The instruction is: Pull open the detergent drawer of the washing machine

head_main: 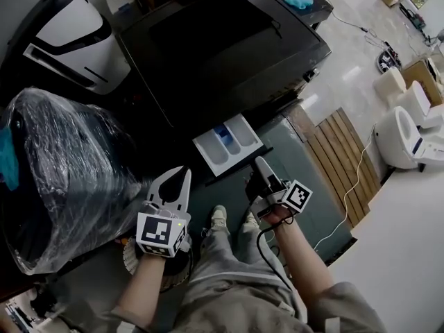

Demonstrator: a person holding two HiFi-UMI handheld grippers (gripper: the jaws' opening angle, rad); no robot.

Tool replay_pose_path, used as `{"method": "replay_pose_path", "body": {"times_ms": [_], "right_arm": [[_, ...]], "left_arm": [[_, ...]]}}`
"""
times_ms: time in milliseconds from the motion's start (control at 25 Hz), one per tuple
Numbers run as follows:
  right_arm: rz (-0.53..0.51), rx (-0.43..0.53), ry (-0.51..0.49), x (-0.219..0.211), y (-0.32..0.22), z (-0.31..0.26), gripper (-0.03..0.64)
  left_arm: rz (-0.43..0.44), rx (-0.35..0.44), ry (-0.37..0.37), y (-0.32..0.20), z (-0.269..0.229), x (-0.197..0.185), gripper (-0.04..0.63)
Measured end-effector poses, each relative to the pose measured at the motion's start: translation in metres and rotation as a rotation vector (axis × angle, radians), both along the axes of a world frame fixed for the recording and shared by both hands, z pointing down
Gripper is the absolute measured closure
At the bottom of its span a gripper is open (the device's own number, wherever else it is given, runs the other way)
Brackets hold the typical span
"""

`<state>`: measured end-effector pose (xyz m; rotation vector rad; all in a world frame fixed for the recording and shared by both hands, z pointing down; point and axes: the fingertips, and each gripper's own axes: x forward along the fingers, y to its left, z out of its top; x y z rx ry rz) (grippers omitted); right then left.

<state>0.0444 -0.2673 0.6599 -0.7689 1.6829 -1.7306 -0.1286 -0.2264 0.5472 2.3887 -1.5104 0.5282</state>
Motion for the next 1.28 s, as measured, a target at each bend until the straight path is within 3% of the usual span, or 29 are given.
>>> {"method": "replay_pose_path", "body": {"times_ms": [480,600,960,1160,1240,1280], "right_arm": [[0.035,-0.016,0.014,0.015,0.021,0.005,0.227],[0.029,-0.008,0.058,0.015,0.022,0.005,0.229],[0.015,0.119,0.518,0.036,0.016,-0.044,0.229],[-0.033,0.307,0.756,0.041,0.009,-0.103,0.236],[-0.039,0.379,0.862,0.044,0.009,-0.126,0.358],[-0.040,0.412,0.908,0.046,0.010,-0.138,0.383]], "left_arm": [[0.032,-0.001,0.013,0.015,-0.006,0.007,0.575],[0.045,0.001,0.013,0.019,-0.008,0.009,0.575],[0.044,0.028,0.012,0.020,-0.038,0.011,0.575],[0.033,0.071,0.012,0.012,-0.068,0.010,0.575],[0.035,0.092,0.007,0.010,-0.081,0.011,0.575],[0.036,0.103,0.004,0.009,-0.089,0.012,0.575]]}}
